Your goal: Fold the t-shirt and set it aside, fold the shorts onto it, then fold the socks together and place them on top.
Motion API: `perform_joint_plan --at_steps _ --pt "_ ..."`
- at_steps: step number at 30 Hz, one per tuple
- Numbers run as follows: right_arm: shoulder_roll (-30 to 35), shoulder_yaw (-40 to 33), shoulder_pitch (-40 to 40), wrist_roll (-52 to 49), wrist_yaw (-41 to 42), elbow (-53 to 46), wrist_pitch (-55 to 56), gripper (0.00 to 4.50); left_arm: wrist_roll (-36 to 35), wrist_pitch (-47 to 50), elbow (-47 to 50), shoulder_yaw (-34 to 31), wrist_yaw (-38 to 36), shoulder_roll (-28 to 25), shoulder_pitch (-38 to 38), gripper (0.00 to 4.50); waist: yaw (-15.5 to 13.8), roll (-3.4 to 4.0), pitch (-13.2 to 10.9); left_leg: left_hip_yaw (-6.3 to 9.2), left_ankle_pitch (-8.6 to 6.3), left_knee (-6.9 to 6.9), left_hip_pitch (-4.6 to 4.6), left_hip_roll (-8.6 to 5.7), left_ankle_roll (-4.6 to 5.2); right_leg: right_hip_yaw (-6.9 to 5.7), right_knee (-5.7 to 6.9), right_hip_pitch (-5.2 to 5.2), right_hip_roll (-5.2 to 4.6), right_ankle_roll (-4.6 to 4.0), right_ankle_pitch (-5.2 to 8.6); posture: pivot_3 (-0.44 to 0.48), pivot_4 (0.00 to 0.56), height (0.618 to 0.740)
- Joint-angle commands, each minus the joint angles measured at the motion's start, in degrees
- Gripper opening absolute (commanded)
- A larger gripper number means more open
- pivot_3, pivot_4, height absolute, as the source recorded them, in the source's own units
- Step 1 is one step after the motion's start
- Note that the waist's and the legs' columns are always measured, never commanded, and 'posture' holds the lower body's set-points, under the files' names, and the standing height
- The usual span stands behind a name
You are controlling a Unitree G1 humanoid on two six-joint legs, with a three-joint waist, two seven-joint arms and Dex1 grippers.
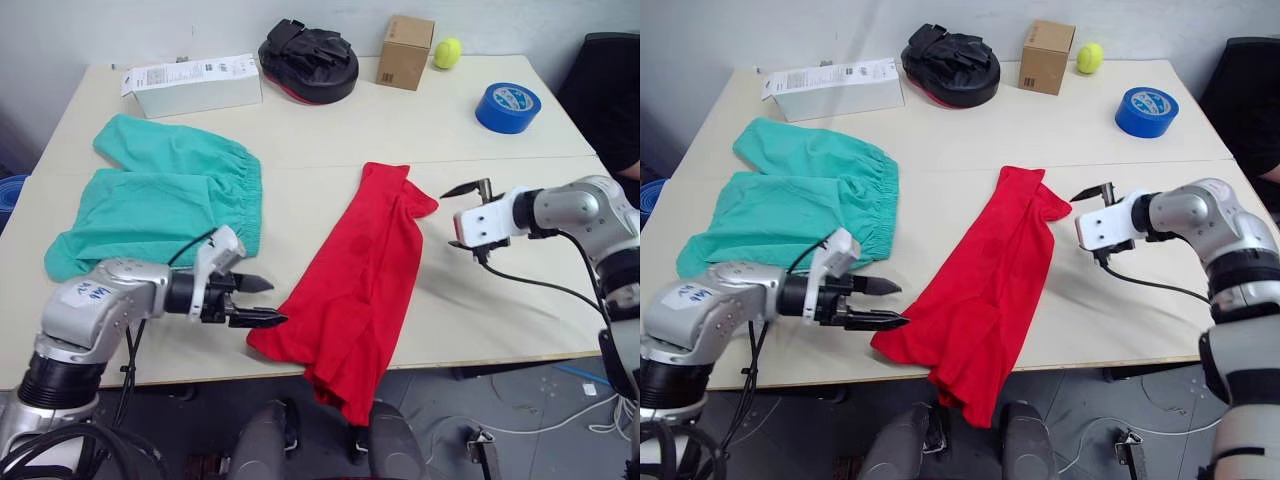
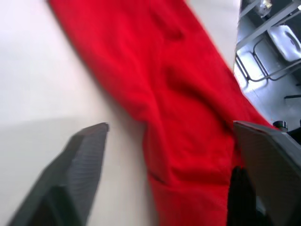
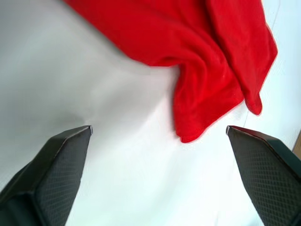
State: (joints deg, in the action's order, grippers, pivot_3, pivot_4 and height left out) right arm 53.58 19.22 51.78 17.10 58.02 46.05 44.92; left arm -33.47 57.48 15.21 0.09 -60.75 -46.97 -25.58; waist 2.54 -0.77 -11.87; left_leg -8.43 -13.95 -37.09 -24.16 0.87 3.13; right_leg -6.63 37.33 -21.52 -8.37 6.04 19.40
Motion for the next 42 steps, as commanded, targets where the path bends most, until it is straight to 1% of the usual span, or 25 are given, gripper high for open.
perform_joint_plan --at_steps 1,3,6,8,12,14,17,20,23,27,31,34,40,42 --pt "4.3 -4.6 -8.0 -12.2 6.5 -12.7 -1.3 4.50 1.7 -8.1 -3.3 0.4 -4.7 -1.9 -2.7 4.46 -0.3 0.01 0.0 0.00 0.00 0.00 -0.01 0.01 0.00 -0.01 -0.01 0.00 0.00 0.00 0.00 0.000 0.150 0.740" --pt "5.7 -6.5 -13.4 -17.7 8.3 -19.7 -3.3 4.50 3.7 -9.9 -6.7 2.4 -5.1 -2.1 -5.4 4.46 -0.7 0.01 0.0 0.00 -0.01 0.00 0.00 0.01 0.00 -0.01 0.00 0.00 0.00 0.00 0.00 0.000 0.150 0.740" --pt "6.8 -9.4 -22.8 -25.1 8.4 -32.8 -5.8 4.50 6.7 -10.2 -14.4 6.9 -6.5 -0.8 -12.6 4.46 -1.0 0.01 0.0 -0.01 0.00 -0.03 0.00 0.02 0.01 -0.01 0.03 -0.01 0.00 0.00 0.00 0.000 0.150 0.740" --pt "7.1 -10.8 -26.8 -26.7 8.0 -38.2 -7.4 4.50 7.4 -9.7 -17.7 8.5 -7.2 0.1 -15.9 4.46 -1.1 0.01 0.0 0.01 0.00 -0.05 -0.01 0.02 0.02 -0.03 0.06 0.00 -0.01 0.00 0.00 0.000 0.150 0.740" --pt "6.5 -10.5 -34.3 -25.8 7.8 -45.6 -4.9 4.50 11.1 -9.6 -32.4 12.9 -7.7 6.5 -26.2 4.46 -2.2 -0.04 0.0 0.01 -0.03 -0.15 -0.04 -0.02 0.09 -0.07 0.06 0.02 -0.02 0.01 -0.01 0.000 0.150 0.740" --pt "5.7 -10.2 -35.5 -24.3 7.4 -46.9 -4.2 4.50 13.3 -11.1 -38.9 15.0 -9.1 9.2 -30.2 4.46 -2.4 -0.04 0.0 -0.03 -0.03 -0.19 -0.05 -0.02 0.13 -0.04 0.07 0.01 -0.02 0.02 -0.01 0.000 0.150 0.740" --pt "4.5 -9.1 -35.8 -21.9 6.9 -46.8 -2.4 4.50 16.7 -13.6 -52.3 16.7 -9.9 15.5 -38.0 4.46 -2.7 -0.13 -0.1 -0.04 -0.02 -0.26 -0.08 -0.02 0.16 -0.06 0.07 0.01 0.02 0.02 -0.01 0.000 0.150 0.740" --pt "2.5 -8.0 -34.9 -19.9 6.2 -46.1 -2.6 4.50 19.9 -17.6 -65.9 16.4 -9.2 21.4 -44.6 4.46 -2.6 -0.28 -0.2 -0.03 -0.02 -0.31 -0.12 -0.04 0.19 -0.08 0.07 0.01 0.00 0.02 -0.01 0.000 0.150 0.740" --pt "0.6 -7.0 -34.3 -17.0 5.5 -44.8 -2.2 4.50 22.9 -22.3 -75.9 15.4 -7.6 25.8 -48.9 4.46 -2.4 -0.38 -0.2 0.00 -0.02 -0.31 -0.12 -0.03 0.20 -0.12 0.08 0.00 -0.02 0.03 -0.01 0.000 0.150 0.740" --pt "-0.1 -5.7 -34.8 -14.6 4.9 -44.8 -0.9 4.50 26.0 -28.0 -83.9 13.7 -4.6 29.3 -51.6 4.46 -2.2 -0.42 -0.2 -0.01 -0.02 -0.24 -0.12 -0.01 0.19 -0.24 0.09 -0.05 -0.01 0.03 -0.01 0.000 0.150 0.740" --pt "-1.2 -4.8 -34.0 -13.1 3.9 -44.8 -1.3 4.50 27.4 -29.5 -88.2 10.9 -1.6 31.9 -53.0 4.46 -2.2 -0.59 -0.3 0.01 -0.01 -0.29 -0.11 0.00 0.19 -0.32 0.11 -0.02 -0.02 0.03 -0.01 0.000 0.150 0.740" --pt "-2.7 -4.3 -32.9 -11.6 3.0 -44.3 -1.6 3.88 27.8 -29.9 -89.7 8.4 0.8 34.1 -53.4 4.50 -2.3 -0.66 -0.3 0.06 -0.01 -0.37 -0.12 0.00 0.19 -0.31 0.13 0.02 -0.06 0.03 -0.01 0.000 0.150 0.740" --pt "-2.1 -4.6 -32.9 -11.4 2.5 -45.1 -2.5 1.80 29.0 -30.1 -90.9 5.2 3.3 37.7 -53.1 4.50 -2.4 -0.67 -0.3 0.08 -0.02 -0.38 -0.13 -0.01 0.19 -0.25 0.13 0.03 -0.09 0.03 -0.01 0.000 0.150 0.740" --pt "-1.5 -4.9 -33.3 -11.7 2.5 -45.5 -2.7 1.04 29.6 -30.3 -91.1 4.5 4.3 38.4 -52.8 4.50 -2.4 -0.67 -0.3 0.08 -0.02 -0.38 -0.13 -0.02 0.19 -0.27 0.14 0.03 -0.08 0.03 -0.01 0.000 0.150 0.740"
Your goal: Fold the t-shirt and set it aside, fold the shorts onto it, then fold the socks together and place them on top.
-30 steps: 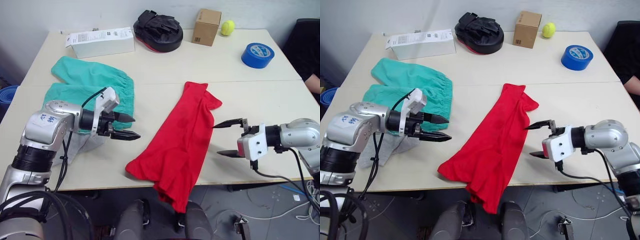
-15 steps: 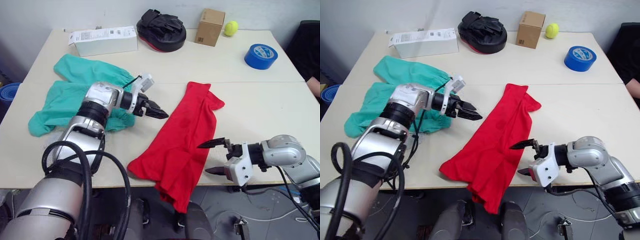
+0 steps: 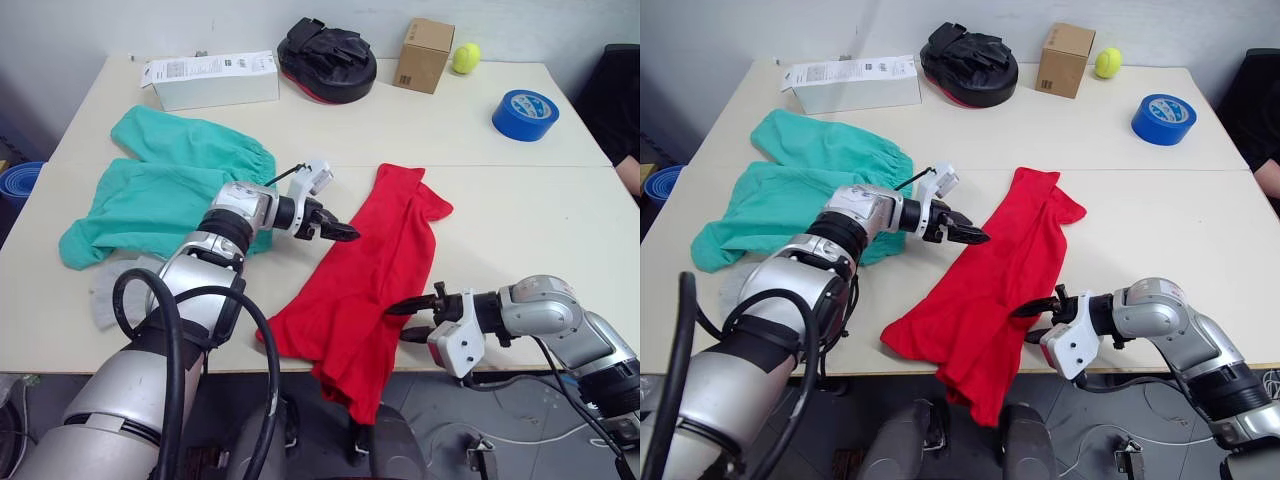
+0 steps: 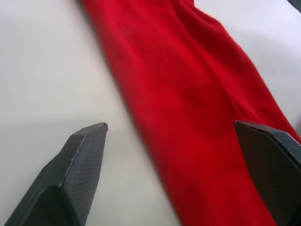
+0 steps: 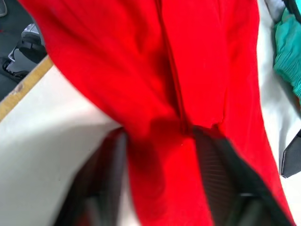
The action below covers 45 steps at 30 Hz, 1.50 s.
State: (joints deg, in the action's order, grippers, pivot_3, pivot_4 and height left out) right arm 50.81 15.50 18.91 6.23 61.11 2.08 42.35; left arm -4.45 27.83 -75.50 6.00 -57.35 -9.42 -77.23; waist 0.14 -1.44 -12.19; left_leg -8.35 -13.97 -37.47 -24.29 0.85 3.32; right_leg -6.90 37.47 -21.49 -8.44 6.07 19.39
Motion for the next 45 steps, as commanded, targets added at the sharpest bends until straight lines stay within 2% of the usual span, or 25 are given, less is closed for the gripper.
perform_joint_plan --at_steps 1,3,6,14,16,26,32,39,45 --pt "1.5 -1.3 -0.7 -1.0 -0.6 -1.8 -0.2 0.65 0.9 -0.7 -0.5 -1.8 1.3 1.1 -1.0 4.50 0.0 0.00 0.0 0.00 0.00 0.00 0.00 0.00 0.00 -0.01 0.00 0.00 0.00 0.00 0.00 0.000 0.150 0.740" --pt "1.9 -1.7 -1.3 -1.1 -0.9 -2.4 -0.4 0.01 1.4 -0.8 -0.8 -2.6 3.0 1.5 -0.6 4.11 0.0 0.00 0.0 0.00 0.00 0.00 0.00 0.00 0.00 -0.03 0.00 0.00 0.00 0.00 0.00 0.000 0.150 0.740" --pt "2.5 -2.3 -1.8 -1.1 -1.4 -2.8 -0.7 0.00 1.6 -0.7 -1.0 -3.7 3.5 1.9 -0.4 3.29 0.0 0.00 0.0 0.00 0.00 0.00 0.00 0.00 0.00 -0.03 0.01 0.00 0.00 0.00 0.00 0.000 0.150 0.740" --pt "4.2 -3.0 -0.8 -0.7 -2.5 0.2 1.0 0.00 2.2 -0.2 -1.3 -6.1 4.7 2.4 -0.2 0.58 0.0 -0.01 0.0 0.00 0.00 0.00 0.00 -0.01 0.00 -0.28 0.01 0.00 0.00 0.00 0.00 0.000 0.150 0.740" --pt "4.6 -3.1 0.1 -0.7 -2.4 1.4 1.6 0.00 2.3 0.0 -1.3 -6.8 5.5 2.6 -0.1 0.03 0.0 0.00 0.0 -0.01 0.00 0.00 0.00 -0.01 0.00 -0.39 0.02 0.00 0.00 0.00 0.00 0.000 0.150 0.740" --pt "5.0 -1.6 8.1 0.2 -1.4 13.2 8.3 0.00 1.4 0.1 -1.1 -11.0 9.2 0.7 0.6 0.03 0.1 0.00 0.0 -0.01 0.00 -0.01 0.01 -0.01 0.00 -0.49 0.05 0.00 0.01 0.00 0.00 0.000 0.150 0.740" --pt "3.7 0.8 16.1 4.3 -2.1 27.4 15.4 0.00 -0.3 0.7 -0.6 -15.1 13.1 -2.5 2.0 0.03 0.4 0.00 0.0 -0.02 0.01 -0.01 0.01 -0.01 0.01 -0.50 0.11 -0.01 0.01 0.01 0.00 0.000 0.150 0.740" --pt "0.6 3.8 22.9 8.3 -4.2 38.8 22.0 0.00 -0.4 2.5 1.1 -14.9 10.1 -4.6 3.9 0.03 1.3 0.00 0.0 -0.03 0.02 0.00 0.02 -0.03 0.01 -0.53 0.16 0.00 0.14 0.01 0.00 0.000 0.150 0.740" --pt "-3.0 5.9 25.3 5.8 -3.7 40.7 24.3 0.00 -1.5 6.0 4.2 -15.0 8.0 -4.7 5.0 0.03 1.5 0.00 0.0 -0.03 0.03 0.03 0.02 -0.02 0.00 -0.51 0.27 0.00 0.32 0.01 0.00 0.000 0.150 0.740"
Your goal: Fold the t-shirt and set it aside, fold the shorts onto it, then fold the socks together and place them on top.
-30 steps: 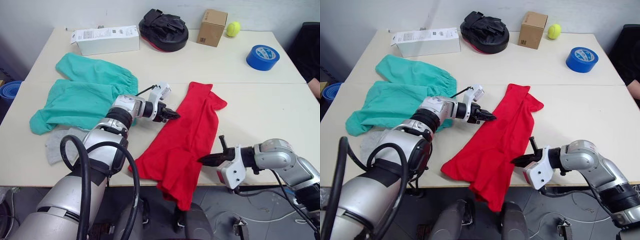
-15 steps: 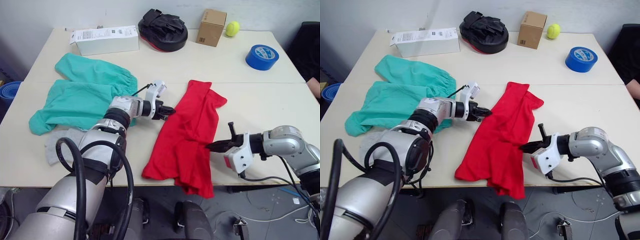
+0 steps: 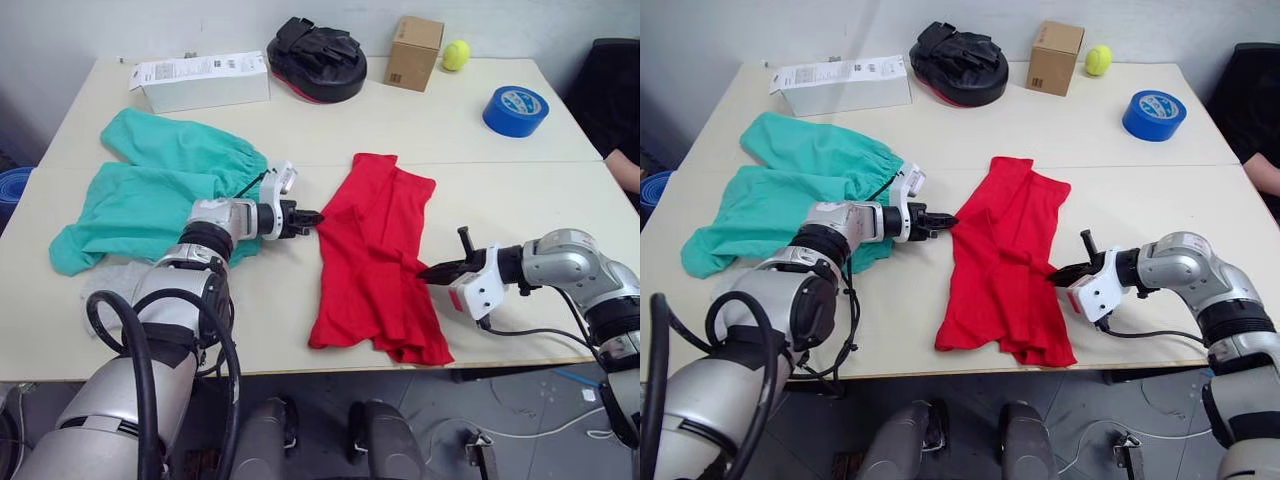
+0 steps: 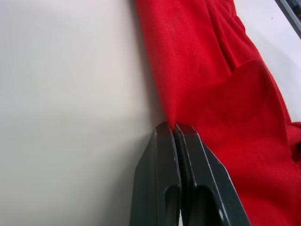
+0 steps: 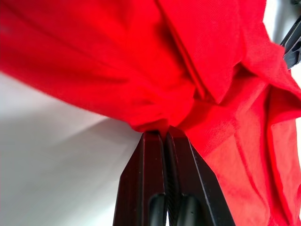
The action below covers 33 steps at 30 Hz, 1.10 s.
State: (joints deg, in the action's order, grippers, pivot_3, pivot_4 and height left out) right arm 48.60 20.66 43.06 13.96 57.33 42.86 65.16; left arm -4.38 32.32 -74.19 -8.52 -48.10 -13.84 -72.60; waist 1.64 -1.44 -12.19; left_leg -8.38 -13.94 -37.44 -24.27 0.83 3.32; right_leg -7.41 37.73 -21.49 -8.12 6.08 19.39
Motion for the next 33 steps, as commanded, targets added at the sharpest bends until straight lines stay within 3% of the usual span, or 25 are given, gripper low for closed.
perform_joint_plan --at_steps 1,12,22,30,33 --pt "-1.3 1.0 1.6 -1.7 -0.1 0.2 2.0 0.00 -1.8 2.1 3.4 -0.6 -1.4 -0.4 0.5 0.03 0.1 0.00 0.0 0.00 0.00 0.01 0.00 0.00 0.00 0.01 0.01 0.00 0.00 0.00 0.00 0.000 0.150 0.740" --pt "-2.5 3.0 7.1 3.9 -4.0 7.2 6.9 0.00 -2.8 8.2 12.4 0.9 -3.6 -2.3 4.4 0.03 0.1 0.01 0.0 -0.01 0.00 0.02 0.00 0.01 -0.01 0.04 0.04 0.00 0.02 0.00 0.00 0.000 0.150 0.740" --pt "-3.0 3.7 8.4 6.4 -8.0 9.2 9.8 0.00 -8.0 24.7 41.8 3.5 -2.5 -4.4 17.6 0.03 0.2 0.02 0.0 0.01 0.02 0.07 0.03 0.05 -0.04 0.63 0.06 0.00 0.04 0.00 0.00 0.000 0.150 0.740" --pt "-3.1 4.0 8.5 6.6 -8.9 10.2 9.3 0.00 -8.8 24.2 44.4 4.8 1.6 -4.1 18.6 0.03 0.0 0.02 0.0 0.00 0.02 0.01 0.04 0.03 -0.04 0.66 0.02 0.02 -0.01 0.00 0.00 0.000 0.150 0.740" --pt "-2.4 3.8 8.1 4.2 -7.4 10.0 8.5 0.94 -9.2 22.6 46.9 6.0 0.2 -5.4 19.4 0.61 0.0 0.02 0.0 0.00 0.02 0.02 0.04 0.04 -0.04 0.66 0.02 0.02 0.00 0.00 0.00 0.000 0.150 0.740"
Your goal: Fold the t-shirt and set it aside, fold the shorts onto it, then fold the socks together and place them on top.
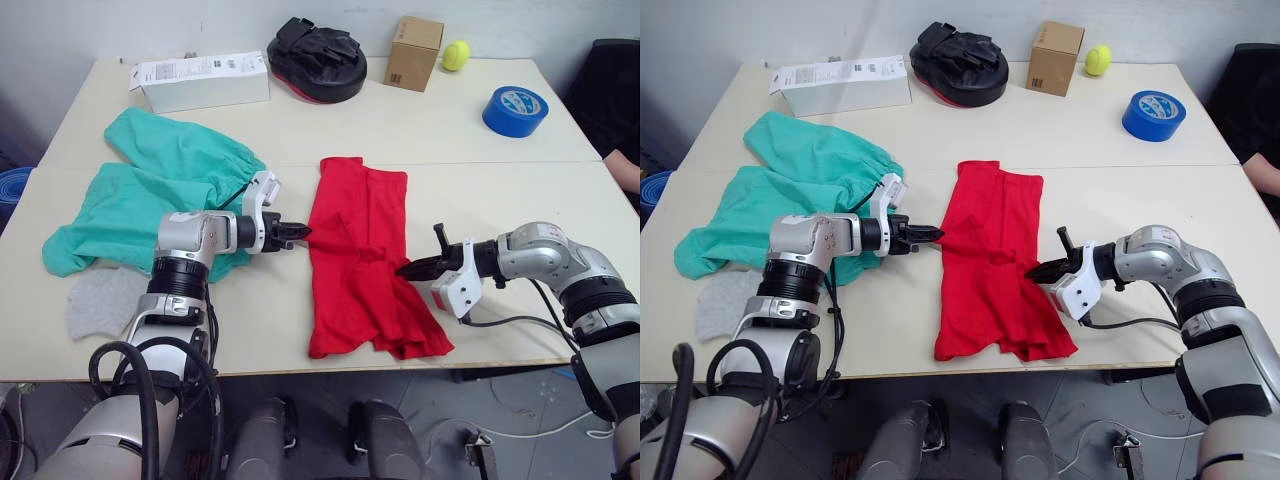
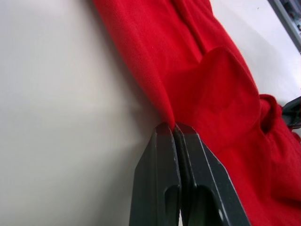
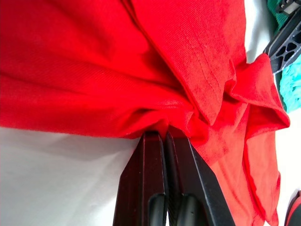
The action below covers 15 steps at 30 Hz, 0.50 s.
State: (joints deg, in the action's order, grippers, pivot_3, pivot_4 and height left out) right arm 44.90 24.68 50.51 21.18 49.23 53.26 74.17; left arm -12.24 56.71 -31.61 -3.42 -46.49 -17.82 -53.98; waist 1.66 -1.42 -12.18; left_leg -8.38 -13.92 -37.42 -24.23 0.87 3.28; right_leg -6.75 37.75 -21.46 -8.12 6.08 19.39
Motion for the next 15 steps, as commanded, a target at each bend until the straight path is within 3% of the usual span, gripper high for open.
perform_joint_plan --at_steps 1,7,11,13,15 --pt "1.9 -0.4 0.3 -4.4 1.4 -1.0 -0.8 1.18 -1.6 -1.9 6.1 1.6 -2.3 -2.3 1.4 0.85 0.0 0.00 0.0 0.00 0.00 0.01 0.00 0.00 0.00 0.00 0.00 0.00 0.00 0.00 0.00 0.000 0.150 0.740" --pt "9.0 -1.0 -4.6 -15.8 7.1 -7.0 -2.4 3.18 -4.1 -5.8 26.7 7.8 -12.3 -12.6 10.7 2.72 0.1 0.01 0.0 0.00 -0.01 0.19 0.03 0.02 -0.02 0.01 -0.06 0.00 -0.18 0.00 0.00 0.000 0.150 0.740" --pt "13.4 -1.6 -9.7 -23.1 10.2 -12.1 -4.5 4.46 -4.8 -16.0 37.9 9.9 -19.3 -19.4 18.7 3.87 0.0 0.02 0.0 0.01 -0.01 0.17 0.05 0.02 -0.02 0.01 -0.33 0.02 -0.24 -0.01 0.00 0.000 0.150 0.740" --pt "15.2 -1.7 -12.8 -25.6 11.4 -14.8 -4.8 4.50 -3.3 -24.4 40.9 11.2 -22.2 -21.8 22.2 4.49 0.0 0.03 0.0 0.01 -0.02 0.13 0.09 0.02 -0.03 0.02 -0.34 0.07 -0.29 -0.02 0.01 0.000 0.150 0.740" --pt "16.7 -1.6 -16.1 -26.9 12.0 -16.5 -3.6 4.50 -0.5 -35.0 41.6 13.2 -23.9 -22.7 24.5 4.49 -0.2 0.05 0.0 0.02 -0.02 0.11 0.09 0.01 -0.04 0.00 -0.36 0.08 -0.33 -0.03 0.01 0.000 0.150 0.740"
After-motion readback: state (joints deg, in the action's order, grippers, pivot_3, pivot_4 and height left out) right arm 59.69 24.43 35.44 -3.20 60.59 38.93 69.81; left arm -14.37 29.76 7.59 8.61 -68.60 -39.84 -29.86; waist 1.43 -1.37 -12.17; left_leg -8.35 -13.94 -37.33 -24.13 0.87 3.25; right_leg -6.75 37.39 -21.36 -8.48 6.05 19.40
